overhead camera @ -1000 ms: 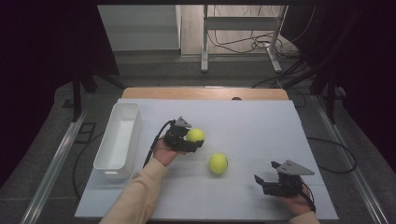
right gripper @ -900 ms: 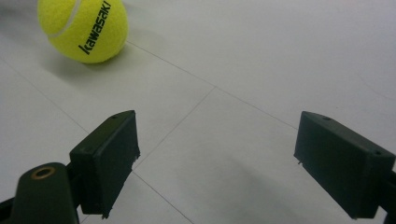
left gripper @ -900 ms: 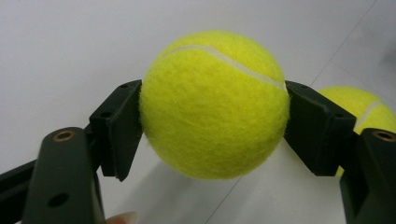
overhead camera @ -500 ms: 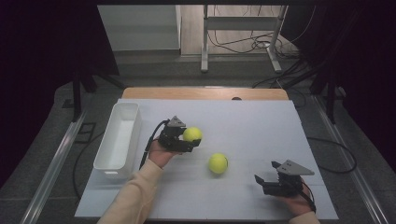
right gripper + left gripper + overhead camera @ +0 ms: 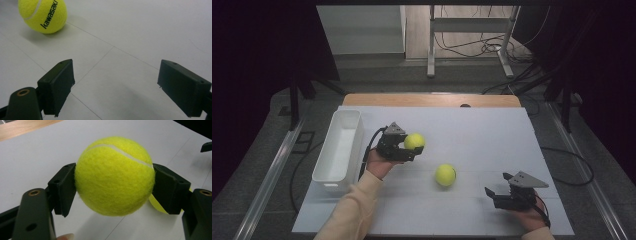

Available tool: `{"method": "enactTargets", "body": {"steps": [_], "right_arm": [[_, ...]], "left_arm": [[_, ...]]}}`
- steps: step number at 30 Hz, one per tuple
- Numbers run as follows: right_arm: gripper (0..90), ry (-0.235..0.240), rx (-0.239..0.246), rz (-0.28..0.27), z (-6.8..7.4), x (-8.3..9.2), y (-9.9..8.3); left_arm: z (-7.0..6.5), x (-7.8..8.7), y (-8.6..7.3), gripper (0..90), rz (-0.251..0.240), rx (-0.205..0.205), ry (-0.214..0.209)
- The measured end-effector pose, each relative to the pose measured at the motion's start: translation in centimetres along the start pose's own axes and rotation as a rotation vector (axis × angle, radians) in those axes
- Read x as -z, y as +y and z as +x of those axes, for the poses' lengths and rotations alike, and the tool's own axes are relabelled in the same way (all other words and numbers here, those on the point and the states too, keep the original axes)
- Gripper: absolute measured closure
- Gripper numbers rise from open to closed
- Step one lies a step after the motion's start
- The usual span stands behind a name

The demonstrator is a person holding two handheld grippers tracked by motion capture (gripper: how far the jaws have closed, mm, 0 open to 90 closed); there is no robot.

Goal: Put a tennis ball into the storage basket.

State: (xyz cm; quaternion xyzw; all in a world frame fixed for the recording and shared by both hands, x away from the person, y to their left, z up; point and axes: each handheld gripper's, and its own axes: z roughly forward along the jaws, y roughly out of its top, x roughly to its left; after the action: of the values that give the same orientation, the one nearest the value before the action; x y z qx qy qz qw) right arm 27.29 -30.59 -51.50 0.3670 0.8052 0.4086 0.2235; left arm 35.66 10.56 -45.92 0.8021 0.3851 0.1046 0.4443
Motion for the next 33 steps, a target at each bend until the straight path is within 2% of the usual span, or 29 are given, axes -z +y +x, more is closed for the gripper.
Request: {"method": "enactTargets", "body": {"steps": [19,33], "right_arm": [[14.2,-0.001,-0.007,-0.007,0.0,0.0,0.0],[14.4,-0.019,-0.008,-0.018,0.0,0.2,0.0]], "left_arm": [[0.5,2.3,0.4,26.7,-0.067,0.017,0.012],[0.5,4.2,0.7,26.7,-0.119,0.022,0.017]]}}
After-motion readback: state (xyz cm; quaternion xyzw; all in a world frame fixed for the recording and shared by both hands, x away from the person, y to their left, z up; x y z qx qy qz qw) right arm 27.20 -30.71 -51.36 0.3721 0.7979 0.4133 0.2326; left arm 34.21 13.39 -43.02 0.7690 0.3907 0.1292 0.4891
